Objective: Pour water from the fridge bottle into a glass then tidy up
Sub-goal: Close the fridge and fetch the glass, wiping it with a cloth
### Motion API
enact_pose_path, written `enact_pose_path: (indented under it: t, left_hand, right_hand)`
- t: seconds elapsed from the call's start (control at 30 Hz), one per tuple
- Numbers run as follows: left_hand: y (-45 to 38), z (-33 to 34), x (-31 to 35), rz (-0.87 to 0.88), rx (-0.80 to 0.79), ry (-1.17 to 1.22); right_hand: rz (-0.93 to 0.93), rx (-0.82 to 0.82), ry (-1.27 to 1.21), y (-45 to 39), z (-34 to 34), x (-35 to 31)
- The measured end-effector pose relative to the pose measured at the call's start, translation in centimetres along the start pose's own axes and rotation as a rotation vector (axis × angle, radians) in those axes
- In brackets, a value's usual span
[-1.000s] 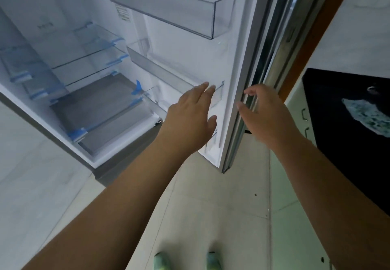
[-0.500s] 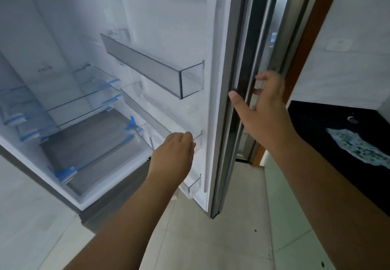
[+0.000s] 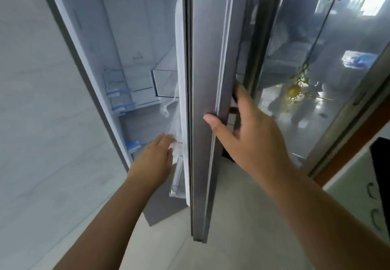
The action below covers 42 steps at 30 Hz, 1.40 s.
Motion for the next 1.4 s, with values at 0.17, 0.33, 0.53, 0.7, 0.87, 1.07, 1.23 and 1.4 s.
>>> enact_pose_path:
  t: [0.17, 0.33, 0.53, 0.7, 0.87, 1.07, 1.23, 1.4]
  left_hand:
    - [1.0, -4.2, -3.4, -0.055, 0.194, 0.231]
    - [-0.3, -7.2, -6.3, -0.159, 0.284, 0.336]
    - [-4.0, -9.8, -10.6, -0.159, 0.265, 0.338]
    - [-8.9, -12.1, -13.7, -0.248, 0.297, 0.332]
    - [-11.6, -12.3, -16.0, -0.239, 0.311, 0.292]
    - [-15.0, -12.8, -17.8, -0.253, 0.296, 0.282]
    - [-17.6, -13.9, -18.7, -0.293, 0.248, 0.247]
    - [-19.4, -14.4, -19.3, -0.29, 0.231, 0.206]
  right_hand:
    - [-0.136, -0.109, -0.049, -2.7, 5.0, -3.7]
    - [-0.201, -0.243, -0.064, -6.8, 10.0, -6.3]
    - [-0.299, -0.42, 0.049, -11.1, 15.7, -8.8]
    - [-0.314, -0.401, 0.12, -13.8, 19.0, -9.6]
    - [-0.301, -0.452, 0.169, -15.3, 21.2, -10.3]
    - [-0.234, -0.529, 0.185, -17.2, 24.3, -10.7]
    - [-0.165, -0.609, 0.216, -18.6, 27.3, -10.8]
    - [-0.134, -0.629, 0.209, -19.5, 28.9, -11.1]
Point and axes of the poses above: each hand's wrist, its own y-axis away from the middle knuckle, its own z-axis out of the palm, x = y × z, the point moved 2 cm from there along -y, towards the middle knuckle, and after that the axes turned 13 degrees about -z, right-handed, at the moved point
